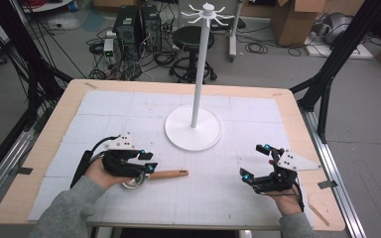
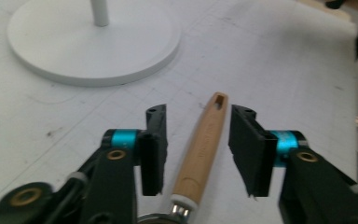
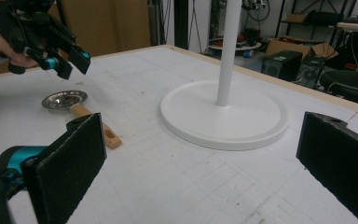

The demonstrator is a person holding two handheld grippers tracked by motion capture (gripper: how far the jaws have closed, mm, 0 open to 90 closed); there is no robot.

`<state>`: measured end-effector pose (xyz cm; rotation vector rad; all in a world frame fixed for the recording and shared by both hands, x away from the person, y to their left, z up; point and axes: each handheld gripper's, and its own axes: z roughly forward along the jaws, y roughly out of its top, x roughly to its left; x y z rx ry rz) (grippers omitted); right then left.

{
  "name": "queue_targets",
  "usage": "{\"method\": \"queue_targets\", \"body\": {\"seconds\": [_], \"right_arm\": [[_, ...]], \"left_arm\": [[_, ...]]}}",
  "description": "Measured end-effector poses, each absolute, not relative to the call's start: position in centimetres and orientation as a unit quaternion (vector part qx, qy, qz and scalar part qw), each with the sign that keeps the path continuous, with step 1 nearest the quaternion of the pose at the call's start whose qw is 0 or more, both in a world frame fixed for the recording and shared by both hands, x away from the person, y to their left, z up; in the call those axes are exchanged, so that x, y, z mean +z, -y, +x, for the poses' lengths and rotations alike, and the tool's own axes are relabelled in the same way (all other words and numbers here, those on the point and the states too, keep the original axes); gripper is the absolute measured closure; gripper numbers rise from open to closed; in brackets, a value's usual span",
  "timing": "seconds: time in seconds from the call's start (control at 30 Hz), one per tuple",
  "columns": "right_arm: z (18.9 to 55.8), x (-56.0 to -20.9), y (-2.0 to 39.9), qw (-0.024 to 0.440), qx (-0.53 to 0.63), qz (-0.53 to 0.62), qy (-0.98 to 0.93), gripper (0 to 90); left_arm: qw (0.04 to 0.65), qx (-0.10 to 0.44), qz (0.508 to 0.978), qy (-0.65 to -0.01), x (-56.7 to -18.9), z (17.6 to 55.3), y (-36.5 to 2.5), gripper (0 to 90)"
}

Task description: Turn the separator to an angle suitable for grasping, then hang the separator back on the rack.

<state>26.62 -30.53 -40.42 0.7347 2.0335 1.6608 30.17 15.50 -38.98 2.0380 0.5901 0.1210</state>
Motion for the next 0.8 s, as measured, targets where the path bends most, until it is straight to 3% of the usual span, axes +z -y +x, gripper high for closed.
{"method": "queue_targets", "body": {"seconds": [0.33, 0.67, 0.8], "right_arm": [[26.6, -40.5, 30.7, 0.204, 0.594, 0.266, -0.731, 0.5], [26.6, -40.6, 30.3, 0.201, 0.590, 0.262, -0.737, 0.5], [26.7, -40.6, 30.1, 0.198, 0.591, 0.259, -0.738, 0.5]], "left_arm": [[0.489, 0.063, 0.856, -0.155, -38.3, 30.2, -14.5, 18.8], [0.519, 0.032, 0.846, -0.119, -37.5, 30.3, -14.8, 18.0], [0.495, 0.031, 0.861, -0.112, -37.4, 31.1, -14.8, 18.3]]}}
